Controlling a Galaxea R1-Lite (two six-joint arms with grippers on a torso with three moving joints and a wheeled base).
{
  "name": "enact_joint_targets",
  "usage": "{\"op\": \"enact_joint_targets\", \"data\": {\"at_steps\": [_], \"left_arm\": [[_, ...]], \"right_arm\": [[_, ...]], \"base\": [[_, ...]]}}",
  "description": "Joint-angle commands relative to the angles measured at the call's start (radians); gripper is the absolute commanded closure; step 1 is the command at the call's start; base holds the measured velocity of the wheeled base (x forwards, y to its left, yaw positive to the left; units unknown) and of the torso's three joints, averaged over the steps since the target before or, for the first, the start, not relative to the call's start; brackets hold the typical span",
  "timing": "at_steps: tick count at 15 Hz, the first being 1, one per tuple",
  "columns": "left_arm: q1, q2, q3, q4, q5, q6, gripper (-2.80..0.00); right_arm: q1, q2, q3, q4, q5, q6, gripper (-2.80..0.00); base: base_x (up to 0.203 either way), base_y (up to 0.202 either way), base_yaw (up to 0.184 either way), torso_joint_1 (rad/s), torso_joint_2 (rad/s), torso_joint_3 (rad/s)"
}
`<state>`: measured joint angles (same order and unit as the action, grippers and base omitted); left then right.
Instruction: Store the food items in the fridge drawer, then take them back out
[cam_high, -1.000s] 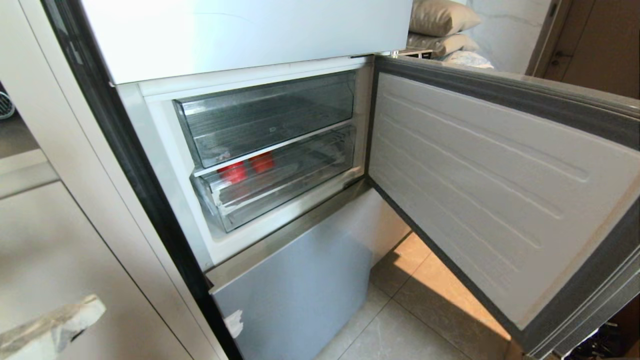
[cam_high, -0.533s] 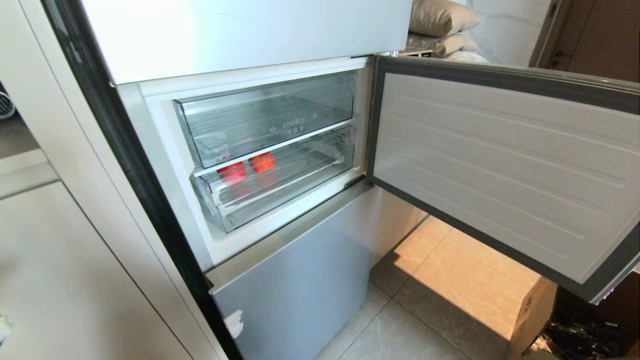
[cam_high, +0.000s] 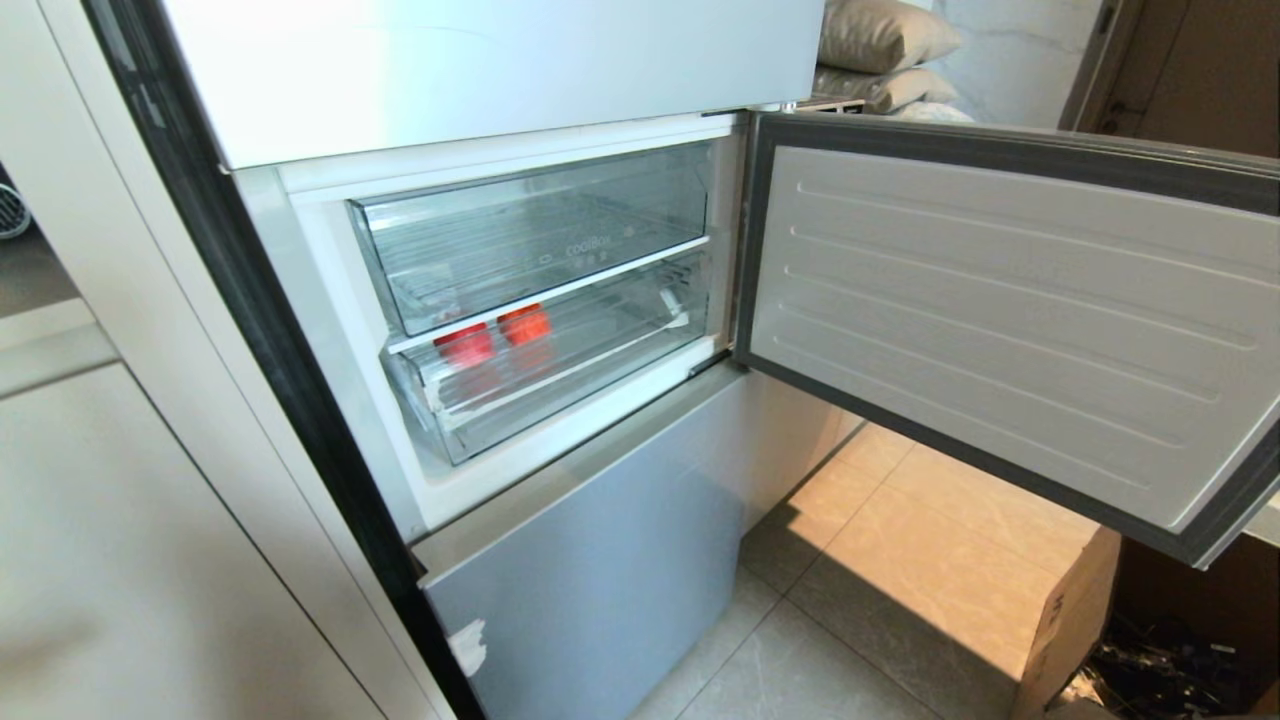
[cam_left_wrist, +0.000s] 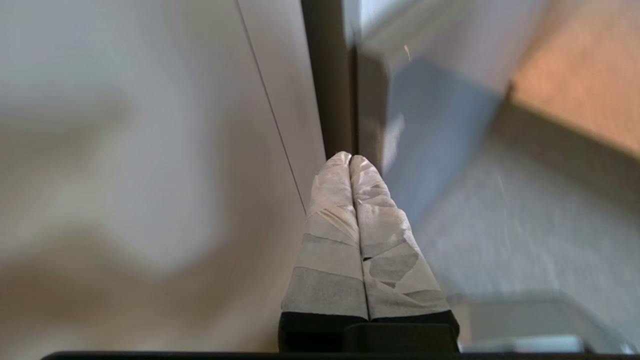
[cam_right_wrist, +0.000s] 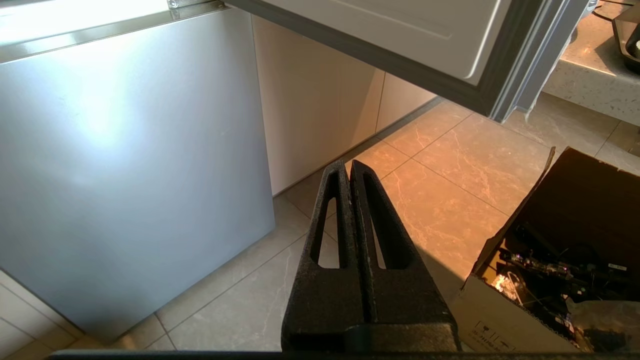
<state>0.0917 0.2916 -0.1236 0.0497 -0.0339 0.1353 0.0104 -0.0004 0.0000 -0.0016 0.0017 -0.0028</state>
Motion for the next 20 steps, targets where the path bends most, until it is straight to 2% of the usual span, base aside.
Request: {"op": "enact_joint_targets", "data": {"at_steps": [1,3,4,5,6,7,8,10,13,15,17,20], "left_arm": [[-0.006,-0.007,0.036,0.039,-0.068,0.008,0.0],[-0.014,-0.01,0.042,0.035,-0.234,0.004,0.0],[-0.017,-0.008,0.041,0.039,-0.295,0.001,0.0],[-0.018,-0.008,0.04,0.039,-0.307,0.006,0.0],[-0.01,0.005,0.04,0.042,-0.271,0.008,0.0],[-0.002,0.043,0.038,0.044,-0.188,0.011,0.0],[0.003,0.064,0.035,0.052,-0.144,0.012,0.0],[0.003,0.066,0.027,0.077,-0.115,0.018,0.0],[0.005,0.002,0.059,0.097,-0.007,0.018,0.0],[0.003,-0.009,0.081,0.061,-0.007,0.011,0.0],[-0.003,-0.008,0.096,0.014,-0.034,0.047,0.0],[-0.128,-0.049,0.095,0.018,-0.036,0.052,0.0]], "right_arm": [[0.0,0.0,0.0,0.0,0.0,0.0,0.0],[0.0,0.001,0.0,0.0,0.0,0.0,0.0],[0.0,0.0,0.0,0.0,0.0,0.0,0.0],[0.0,0.001,0.0,0.0,0.001,0.001,0.0],[0.0,0.0,0.0,0.0,0.001,0.0,0.0],[0.0,0.0,0.0,0.0,0.0,0.0,0.0],[0.0,0.0,0.0,0.0,0.0,0.0,0.0],[0.0,0.0,0.0,0.0,0.001,0.0,0.0],[0.0,0.0,0.0,0.0,0.001,0.0,0.0],[0.0,0.0,0.0,0.0,0.0,0.0,0.0],[0.0,0.0,0.0,-0.001,0.0,0.0,0.0],[0.0,0.0,0.0,0.0,0.0,0.0,0.0]], "base": [[0.0,0.0,0.0,0.0,0.0,0.0],[0.0,0.0,0.0,0.0,0.0,0.0],[0.0,0.0,0.0,0.0,0.0,0.0],[0.0,0.0,0.0,0.0,0.0,0.0],[0.0,0.0,0.0,0.0,0.0,0.0],[0.0,0.0,0.0,0.0,0.0,0.0],[0.0,0.0,0.0,0.0,0.0,0.0],[0.0,0.0,0.0,0.0,0.0,0.0],[0.0,0.0,0.0,0.0,0.0,0.0],[0.0,0.0,0.0,0.0,0.0,0.0],[0.0,0.0,0.0,0.0,0.0,0.0],[0.0,0.0,0.0,0.0,0.0,0.0]]}}
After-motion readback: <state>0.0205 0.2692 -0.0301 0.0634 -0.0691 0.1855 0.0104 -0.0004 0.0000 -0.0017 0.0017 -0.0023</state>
